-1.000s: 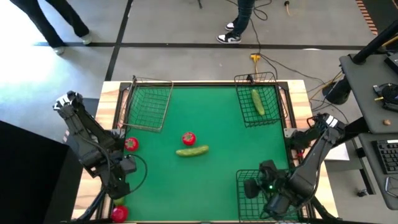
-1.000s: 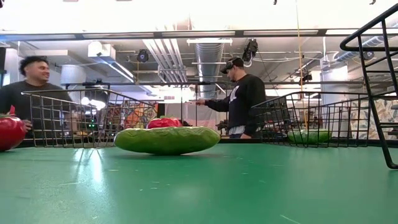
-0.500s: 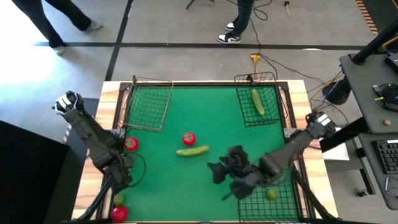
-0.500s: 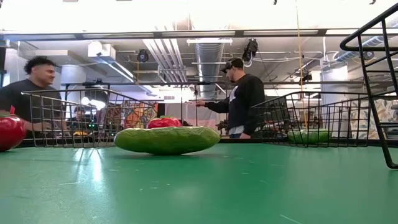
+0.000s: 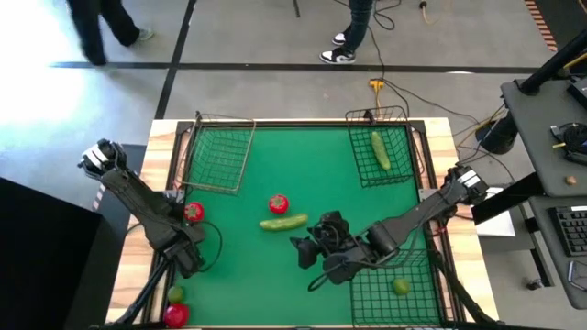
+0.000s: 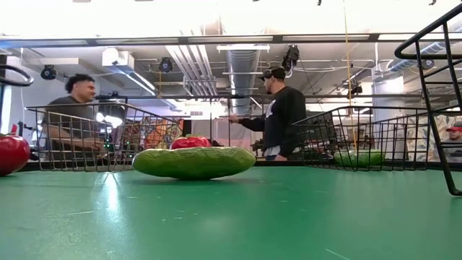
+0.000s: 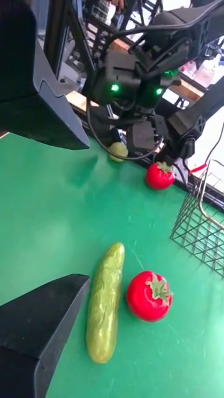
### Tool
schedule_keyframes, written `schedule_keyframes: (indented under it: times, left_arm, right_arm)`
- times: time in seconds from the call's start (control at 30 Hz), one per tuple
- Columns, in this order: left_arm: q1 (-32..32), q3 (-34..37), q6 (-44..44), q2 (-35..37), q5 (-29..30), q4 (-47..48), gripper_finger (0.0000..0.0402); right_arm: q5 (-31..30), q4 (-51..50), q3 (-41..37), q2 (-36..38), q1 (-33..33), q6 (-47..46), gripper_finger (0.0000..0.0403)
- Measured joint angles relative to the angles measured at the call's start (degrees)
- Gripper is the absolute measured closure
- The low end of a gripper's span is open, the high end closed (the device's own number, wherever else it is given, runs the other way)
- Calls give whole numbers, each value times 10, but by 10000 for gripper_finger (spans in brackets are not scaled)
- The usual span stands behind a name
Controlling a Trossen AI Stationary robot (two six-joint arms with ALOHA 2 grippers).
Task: Sort produce into baskets
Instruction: Put the top lime into the bottom right wire basket
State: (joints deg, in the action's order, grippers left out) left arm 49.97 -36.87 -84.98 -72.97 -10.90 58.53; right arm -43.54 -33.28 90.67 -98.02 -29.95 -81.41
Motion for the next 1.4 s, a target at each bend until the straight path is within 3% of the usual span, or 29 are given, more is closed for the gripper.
schedule_keyframes:
  times: [0.13,0.37,0.73,0.9,1.03,1.13,1.4]
  left_arm:
    - [-3,-10,14,-33,33,0,35]
    - [-4,-16,28,-80,21,-7,51]
    - [-3,-33,36,-96,15,-38,191]
    - [-15,-89,52,-91,98,-70,255]
    - [-61,-137,48,-113,183,-142,260]
    - [-105,-178,74,-147,211,-191,256]
    - [-198,-272,204,-256,183,-240,249]
  right_arm:
    - [1,1,0,0,0,0,69]
    - [0,2,0,0,0,-1,69]
    - [2,-2,4,0,0,17,72]
    - [3,-11,36,4,0,101,72]
    - [5,-12,67,4,1,203,74]
    - [46,-30,91,4,1,265,74]
    - [93,-251,156,4,-3,203,74]
